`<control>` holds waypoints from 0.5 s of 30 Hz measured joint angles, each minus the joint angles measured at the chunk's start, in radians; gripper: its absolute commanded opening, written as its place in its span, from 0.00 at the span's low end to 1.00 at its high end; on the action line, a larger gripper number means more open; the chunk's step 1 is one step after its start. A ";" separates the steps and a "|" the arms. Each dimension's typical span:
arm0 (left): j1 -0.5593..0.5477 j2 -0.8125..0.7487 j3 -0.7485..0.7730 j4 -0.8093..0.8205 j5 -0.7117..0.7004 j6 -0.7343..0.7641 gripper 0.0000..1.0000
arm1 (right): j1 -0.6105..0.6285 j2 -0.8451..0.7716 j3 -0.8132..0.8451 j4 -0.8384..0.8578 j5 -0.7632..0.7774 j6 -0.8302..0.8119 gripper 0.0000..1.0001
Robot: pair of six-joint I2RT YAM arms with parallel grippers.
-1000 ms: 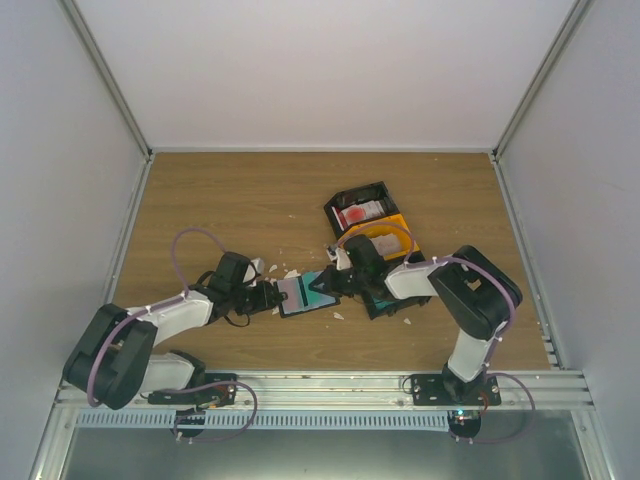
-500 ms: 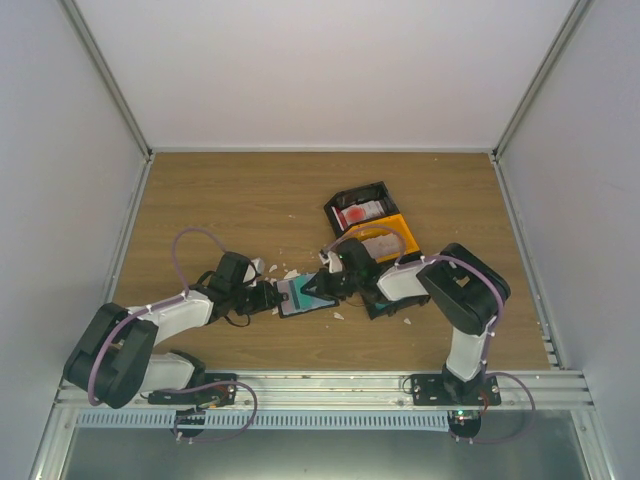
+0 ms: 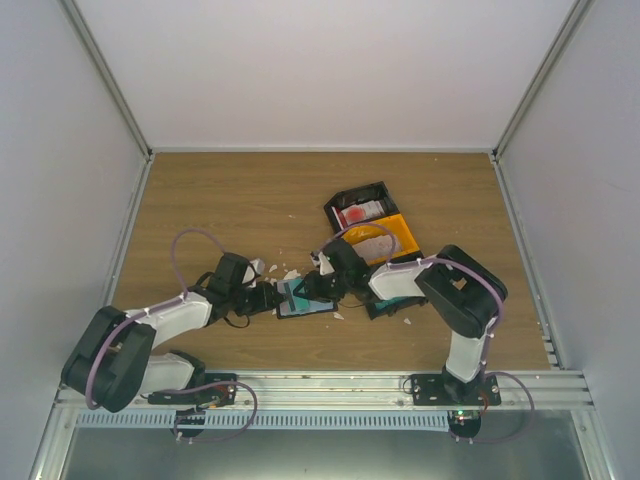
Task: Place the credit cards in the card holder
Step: Insert the credit card into the card holder.
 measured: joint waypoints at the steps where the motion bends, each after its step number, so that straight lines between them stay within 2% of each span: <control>1: 0.000 -0.002 -0.002 0.000 0.001 0.000 0.39 | 0.008 -0.006 0.010 -0.024 0.019 -0.009 0.29; 5: 0.000 -0.007 -0.003 -0.005 0.006 0.000 0.40 | 0.040 -0.021 0.056 -0.122 0.095 -0.043 0.41; 10: 0.000 -0.015 -0.010 -0.008 0.030 0.002 0.41 | 0.094 -0.026 0.128 -0.254 0.211 -0.072 0.51; 15: 0.000 -0.017 -0.018 -0.008 0.073 0.005 0.41 | 0.154 -0.020 0.208 -0.396 0.326 -0.100 0.53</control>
